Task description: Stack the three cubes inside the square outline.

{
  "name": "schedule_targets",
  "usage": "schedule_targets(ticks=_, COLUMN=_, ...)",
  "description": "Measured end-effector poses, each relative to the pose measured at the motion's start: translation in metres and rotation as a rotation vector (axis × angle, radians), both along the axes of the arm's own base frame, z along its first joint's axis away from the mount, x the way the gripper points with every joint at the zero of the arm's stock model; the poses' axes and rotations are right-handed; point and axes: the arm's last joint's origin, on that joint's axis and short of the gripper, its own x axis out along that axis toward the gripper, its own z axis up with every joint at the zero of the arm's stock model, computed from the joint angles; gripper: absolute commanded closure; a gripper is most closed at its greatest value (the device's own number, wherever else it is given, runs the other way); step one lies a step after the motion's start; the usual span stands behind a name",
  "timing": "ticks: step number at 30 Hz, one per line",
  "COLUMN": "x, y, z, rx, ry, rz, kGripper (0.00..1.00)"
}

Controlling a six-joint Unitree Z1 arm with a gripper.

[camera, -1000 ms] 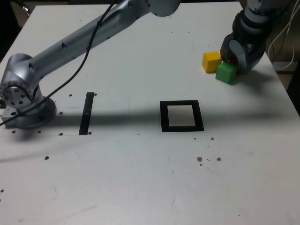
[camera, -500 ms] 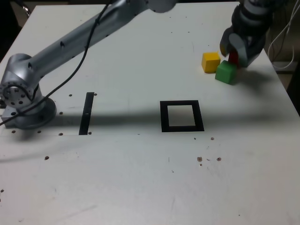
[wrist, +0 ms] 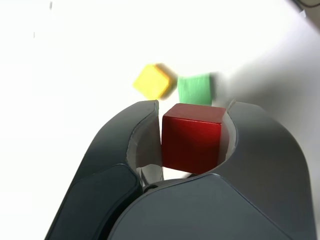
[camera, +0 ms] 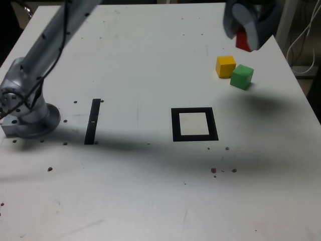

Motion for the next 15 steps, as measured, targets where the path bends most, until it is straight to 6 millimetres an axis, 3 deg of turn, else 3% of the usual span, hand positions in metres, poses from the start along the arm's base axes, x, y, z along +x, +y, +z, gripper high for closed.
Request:
schedule_targets(ticks=5, x=-0.028, y=-0.025, z=0.000, rx=-0.050, ry=0.020, rz=0.105, kGripper=0.75)
schedule_targets(ticks=15, x=-0.051, y=-0.037, z=-0.068, rx=-0.171, ry=0.238, rz=0.458, kGripper=0.75)
